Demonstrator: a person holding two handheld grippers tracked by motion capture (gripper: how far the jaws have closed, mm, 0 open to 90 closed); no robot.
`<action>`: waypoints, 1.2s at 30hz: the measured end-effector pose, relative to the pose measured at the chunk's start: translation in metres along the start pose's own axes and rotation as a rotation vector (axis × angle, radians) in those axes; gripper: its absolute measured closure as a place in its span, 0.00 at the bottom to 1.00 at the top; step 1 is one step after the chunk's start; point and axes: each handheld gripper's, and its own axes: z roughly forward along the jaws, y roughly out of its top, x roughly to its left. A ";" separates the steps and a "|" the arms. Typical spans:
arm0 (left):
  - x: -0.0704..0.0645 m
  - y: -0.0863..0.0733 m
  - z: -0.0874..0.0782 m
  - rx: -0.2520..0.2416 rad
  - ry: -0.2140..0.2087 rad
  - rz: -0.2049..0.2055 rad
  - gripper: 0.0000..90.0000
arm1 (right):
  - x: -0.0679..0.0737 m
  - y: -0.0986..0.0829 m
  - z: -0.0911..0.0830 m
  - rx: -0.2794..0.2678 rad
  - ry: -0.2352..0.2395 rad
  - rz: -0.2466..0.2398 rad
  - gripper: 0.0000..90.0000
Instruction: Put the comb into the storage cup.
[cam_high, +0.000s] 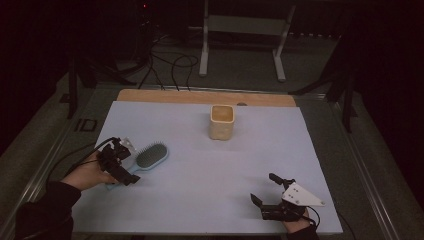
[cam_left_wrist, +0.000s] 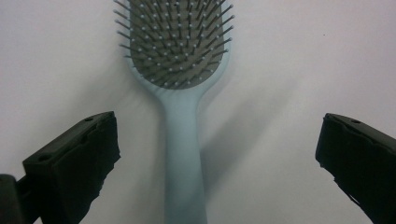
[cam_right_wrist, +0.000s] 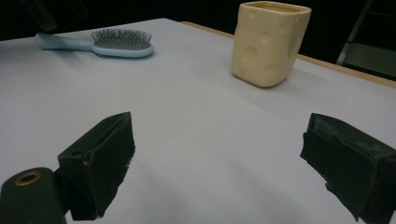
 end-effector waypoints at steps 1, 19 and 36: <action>0.001 0.000 0.001 -0.003 -0.002 -0.001 0.00 | 0.000 0.000 0.000 0.000 0.000 0.001 0.10; 0.020 0.003 0.021 0.071 -0.004 -0.019 0.12 | -0.001 0.000 -0.001 -0.002 0.001 -0.002 0.10; 0.022 0.008 0.035 0.142 0.003 -0.010 0.58 | -0.001 0.000 -0.001 -0.004 0.000 -0.005 0.10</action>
